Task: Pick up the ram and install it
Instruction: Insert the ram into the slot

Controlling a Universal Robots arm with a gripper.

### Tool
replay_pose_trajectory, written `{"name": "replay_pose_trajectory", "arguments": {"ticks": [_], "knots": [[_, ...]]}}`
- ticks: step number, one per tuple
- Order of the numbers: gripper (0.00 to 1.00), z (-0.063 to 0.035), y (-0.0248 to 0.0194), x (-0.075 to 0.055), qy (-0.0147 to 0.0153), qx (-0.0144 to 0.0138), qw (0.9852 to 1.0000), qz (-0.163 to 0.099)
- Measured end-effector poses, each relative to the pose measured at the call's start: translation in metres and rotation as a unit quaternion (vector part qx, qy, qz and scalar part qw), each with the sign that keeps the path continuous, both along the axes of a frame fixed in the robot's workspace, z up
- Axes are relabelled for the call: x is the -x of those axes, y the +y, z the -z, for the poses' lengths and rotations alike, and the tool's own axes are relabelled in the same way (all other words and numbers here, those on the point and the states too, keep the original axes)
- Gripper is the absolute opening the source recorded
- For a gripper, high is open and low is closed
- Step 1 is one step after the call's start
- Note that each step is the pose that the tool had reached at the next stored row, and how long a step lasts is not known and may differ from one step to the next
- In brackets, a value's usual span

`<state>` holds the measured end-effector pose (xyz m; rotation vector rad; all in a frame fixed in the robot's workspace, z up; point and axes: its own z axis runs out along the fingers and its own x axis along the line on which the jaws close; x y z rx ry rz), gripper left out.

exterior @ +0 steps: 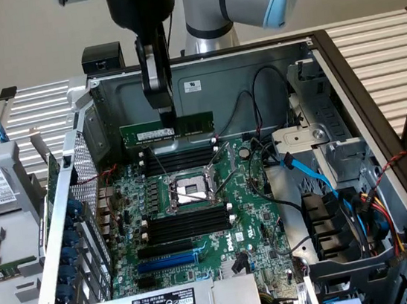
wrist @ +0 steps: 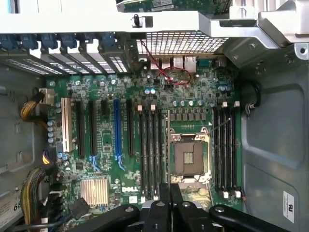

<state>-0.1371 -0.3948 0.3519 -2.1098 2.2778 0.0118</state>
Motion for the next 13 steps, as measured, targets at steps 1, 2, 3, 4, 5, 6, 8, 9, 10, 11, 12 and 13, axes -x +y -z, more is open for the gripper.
{"name": "replay_pose_trajectory", "arguments": {"ticks": [1,2,3,4,5,6,8,9,10,11,12,13], "knots": [[0.12,0.0017,0.0000,0.000,0.0000,0.0000,1.0000,0.000],[0.12,0.0035,0.0000,0.000,0.0001,0.0000,1.0000,0.000],[0.12,0.0053,0.0000,0.000,0.0000,0.0000,1.0000,0.000],[0.12,0.0072,0.0000,0.000,0.0000,0.0000,1.0000,0.000],[0.12,0.0090,0.0000,0.000,0.0001,0.0000,1.0000,0.000],[0.12,0.0109,-0.0001,0.000,0.0000,0.0000,1.0000,0.000],[0.12,0.0144,-0.0005,-0.001,0.0001,0.0000,1.0000,0.000],[0.12,0.0163,-0.0009,-0.002,0.0001,0.0000,1.0000,0.000],[0.12,0.0182,-0.0015,-0.002,0.0000,0.0000,1.0000,0.000],[0.12,0.0199,-0.0021,-0.003,0.0001,0.0001,1.0000,0.000],[0.12,0.0218,-0.0028,-0.004,0.0001,0.0000,1.0000,0.000],[0.12,0.0236,-0.0036,-0.005,0.0000,0.0000,1.0000,0.000]]}}
